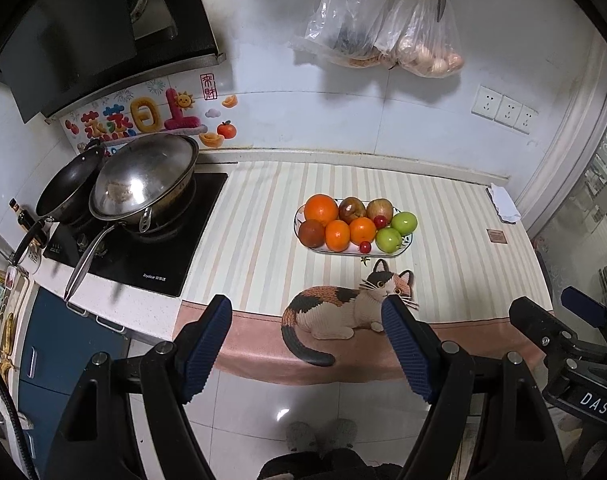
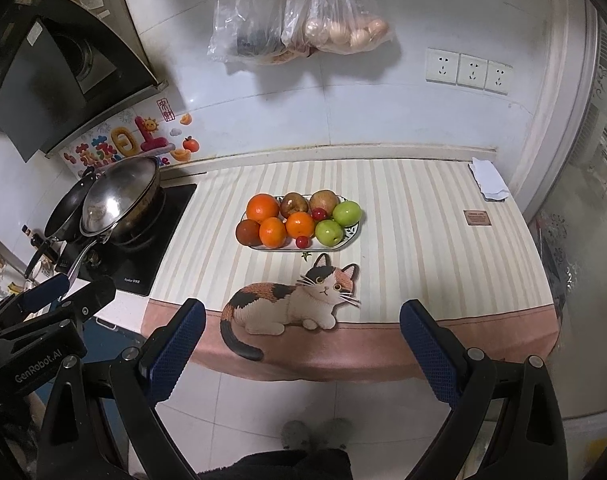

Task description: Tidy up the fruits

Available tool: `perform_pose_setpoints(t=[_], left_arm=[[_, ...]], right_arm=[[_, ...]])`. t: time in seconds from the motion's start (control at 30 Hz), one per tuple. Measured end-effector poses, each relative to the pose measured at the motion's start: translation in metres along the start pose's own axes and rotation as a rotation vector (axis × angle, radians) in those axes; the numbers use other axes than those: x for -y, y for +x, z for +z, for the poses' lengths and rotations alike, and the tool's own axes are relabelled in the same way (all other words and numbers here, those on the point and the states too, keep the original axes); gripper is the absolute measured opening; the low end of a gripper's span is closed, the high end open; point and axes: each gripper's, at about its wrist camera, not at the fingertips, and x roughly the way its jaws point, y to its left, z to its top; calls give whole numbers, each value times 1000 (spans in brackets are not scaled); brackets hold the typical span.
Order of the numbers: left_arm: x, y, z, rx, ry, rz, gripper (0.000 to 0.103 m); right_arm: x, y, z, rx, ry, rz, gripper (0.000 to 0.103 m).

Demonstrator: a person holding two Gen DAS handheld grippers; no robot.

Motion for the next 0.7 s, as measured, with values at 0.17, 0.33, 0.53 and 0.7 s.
perform_pose_setpoints(t=[0.17, 0.33, 0.53, 0.7], left_arm=[[0, -5, 2, 7, 5, -4, 76], [0, -5, 1, 6, 5, -1, 76], [0, -6, 1, 8, 4, 1, 76], [-3, -5, 0, 6, 6, 1, 76]], right_arm=[[-1, -1, 1, 4, 4, 1, 100], [-2, -3, 1, 2, 5, 2, 100], [-2, -4, 1, 1, 6, 3, 100], [-2, -3, 1, 1, 7, 2, 100]])
